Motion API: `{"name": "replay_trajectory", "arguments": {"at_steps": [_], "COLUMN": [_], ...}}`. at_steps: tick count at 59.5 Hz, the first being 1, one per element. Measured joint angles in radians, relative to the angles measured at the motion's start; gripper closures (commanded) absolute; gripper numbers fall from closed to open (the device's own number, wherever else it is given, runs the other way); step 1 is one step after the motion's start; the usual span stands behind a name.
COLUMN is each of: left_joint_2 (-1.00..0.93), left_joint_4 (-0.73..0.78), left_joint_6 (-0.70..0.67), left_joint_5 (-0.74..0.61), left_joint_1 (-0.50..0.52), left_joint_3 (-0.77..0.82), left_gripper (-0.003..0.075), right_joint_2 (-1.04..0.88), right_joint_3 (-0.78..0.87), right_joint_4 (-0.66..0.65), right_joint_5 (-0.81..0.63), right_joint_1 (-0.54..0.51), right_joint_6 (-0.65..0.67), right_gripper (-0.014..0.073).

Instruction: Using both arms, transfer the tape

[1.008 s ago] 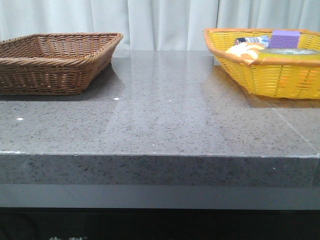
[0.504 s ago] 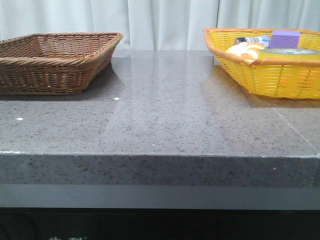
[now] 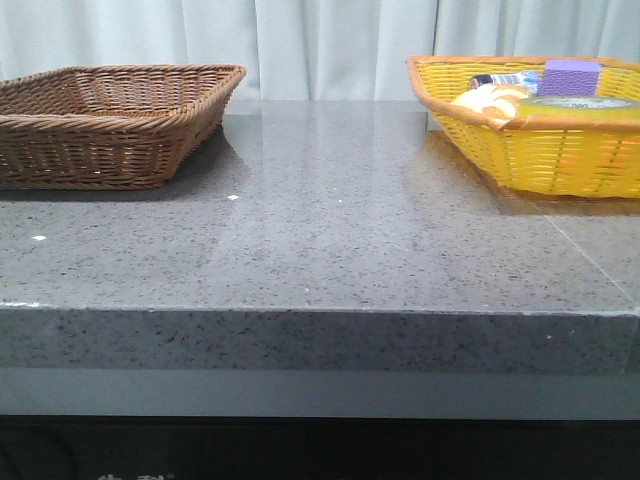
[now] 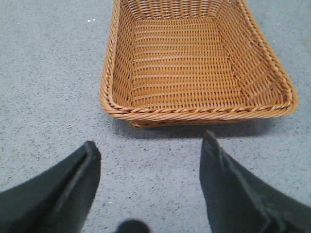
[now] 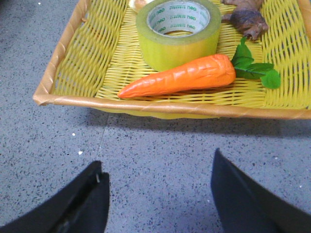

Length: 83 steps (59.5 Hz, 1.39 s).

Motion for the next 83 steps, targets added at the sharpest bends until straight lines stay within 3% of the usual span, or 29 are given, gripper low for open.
{"name": "replay_trajectory", "arguments": {"at_steps": [9, 30, 38, 63, 83], "left_joint_2": [0.0, 0.0, 0.0, 0.0, 0.0], "left_joint_4": [-0.045, -0.055, -0.057, -0.057, -0.057], "left_joint_6": [0.0, 0.013, 0.015, 0.019, 0.019], "left_joint_5": [-0.017, -0.028, -0.028, -0.028, -0.028], "left_joint_1": [-0.04, -0.304, -0.361, -0.378, -0.378], "left_joint_3": [0.0, 0.0, 0.0, 0.0, 0.0], "left_gripper": [0.0268, 0.0268, 0.0269, 0.0269, 0.0269], "right_joint_2": [0.069, 0.419, 0.571, 0.982, 1.174], "right_joint_3": [-0.095, -0.471, -0.613, -0.96, -1.102], "right_joint_4": [0.0, -0.005, -0.006, -0.026, -0.047], "right_joint_5": [0.04, 0.247, 0.312, 0.417, 0.421], "right_joint_1": [-0.007, -0.102, -0.109, -0.109, -0.109], "right_joint_6": [0.0, 0.007, 0.009, 0.013, 0.013], "right_gripper": [0.0086, 0.0086, 0.0086, 0.0086, 0.0086]}}
